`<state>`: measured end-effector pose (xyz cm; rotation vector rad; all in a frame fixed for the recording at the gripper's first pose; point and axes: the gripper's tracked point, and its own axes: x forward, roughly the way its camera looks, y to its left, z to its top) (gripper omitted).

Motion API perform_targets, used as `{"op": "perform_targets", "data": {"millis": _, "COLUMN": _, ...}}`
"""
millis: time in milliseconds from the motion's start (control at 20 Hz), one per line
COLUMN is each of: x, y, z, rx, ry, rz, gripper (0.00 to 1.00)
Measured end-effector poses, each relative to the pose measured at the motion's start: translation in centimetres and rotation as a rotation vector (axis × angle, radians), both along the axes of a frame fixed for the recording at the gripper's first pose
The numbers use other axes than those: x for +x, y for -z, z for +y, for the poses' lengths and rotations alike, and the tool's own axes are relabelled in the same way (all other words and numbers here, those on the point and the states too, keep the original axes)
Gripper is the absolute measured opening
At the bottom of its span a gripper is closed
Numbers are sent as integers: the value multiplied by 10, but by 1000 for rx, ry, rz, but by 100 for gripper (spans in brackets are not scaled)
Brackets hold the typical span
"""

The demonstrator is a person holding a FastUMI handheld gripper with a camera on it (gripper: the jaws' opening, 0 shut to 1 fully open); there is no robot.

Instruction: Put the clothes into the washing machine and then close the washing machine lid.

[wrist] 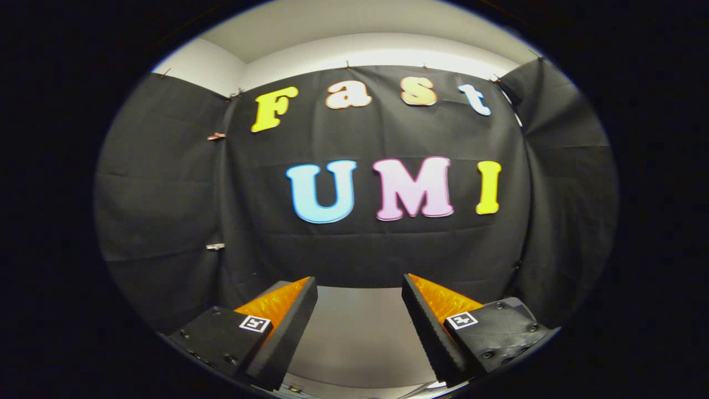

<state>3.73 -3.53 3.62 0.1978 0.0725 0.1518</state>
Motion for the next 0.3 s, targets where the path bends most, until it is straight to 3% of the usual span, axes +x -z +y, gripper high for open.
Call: {"op": "perform_targets", "data": {"millis": 300, "x": -43, "y": -14, "z": 74, "rx": -13, "ry": -89, "rz": -10, "gripper": 100}}
